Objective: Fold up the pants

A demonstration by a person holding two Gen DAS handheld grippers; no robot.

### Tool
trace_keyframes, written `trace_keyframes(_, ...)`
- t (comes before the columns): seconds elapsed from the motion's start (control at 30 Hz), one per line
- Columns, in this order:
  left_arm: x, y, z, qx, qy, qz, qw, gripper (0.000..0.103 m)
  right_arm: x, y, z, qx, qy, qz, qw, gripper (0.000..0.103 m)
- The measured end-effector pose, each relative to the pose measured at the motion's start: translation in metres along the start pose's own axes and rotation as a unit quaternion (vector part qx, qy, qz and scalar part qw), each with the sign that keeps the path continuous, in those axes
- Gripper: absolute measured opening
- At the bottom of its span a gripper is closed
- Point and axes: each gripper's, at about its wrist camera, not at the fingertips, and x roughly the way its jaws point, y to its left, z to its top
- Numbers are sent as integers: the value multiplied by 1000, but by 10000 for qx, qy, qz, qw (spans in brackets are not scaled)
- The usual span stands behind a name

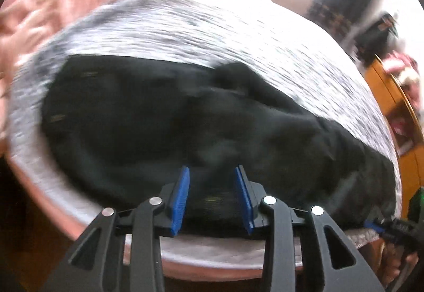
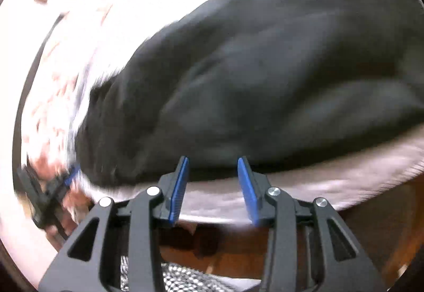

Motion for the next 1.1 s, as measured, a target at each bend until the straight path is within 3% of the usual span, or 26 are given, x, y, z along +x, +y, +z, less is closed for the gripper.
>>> trace_keyframes(0.1, 28, -50, 2, 357, 206, -294, 9987, 36, -37, -68, 10, 695, -395, -230, 9965, 40)
trace_keyframes(0.17, 34, -79, -6, 585, 230, -299, 9976, 36, -52, -103, 13, 1040, -522, -197, 9930, 40)
trace_keyframes(0.33, 59, -135, -21, 1028, 366, -402, 9932, 36, -65, -147, 17, 1243, -626, -299, 9898, 40)
trace_keyframes(0.57, 77, -162, -41, 1215, 529, -145, 9911, 36, -48, -153, 30, 1248, -681, -192, 9897, 36)
trace_keyframes(0.7, 82, -164, -44, 1236, 561, -34, 9907, 36, -51, -150, 33, 1148, -754, -347, 9899, 2)
trace_keyframes(0.77, 82, -166, -45, 1272, 560, -5, 9903, 36, -67, -147, 33, 1046, -980, -55, 9897, 2)
trace_keyframes(0.87, 81, -171, -48, 1337, 566, -64, 9894, 37, -86, -145, 32, 934, -1176, -98, 9886, 2)
trace_keyframes(1.0, 88, -179, -54, 1594, 544, 166, 9856, 38, -55, -156, 28, 989, -637, -682, 9907, 3)
trace_keyframes(1.07, 87, -181, -53, 1646, 562, 190, 9846, 38, -51, -160, 25, 992, -624, -657, 9909, 4)
trace_keyframes(1.1, 85, -181, -51, 1628, 593, 184, 9847, 38, -54, -160, 25, 990, -646, -637, 9909, 11)
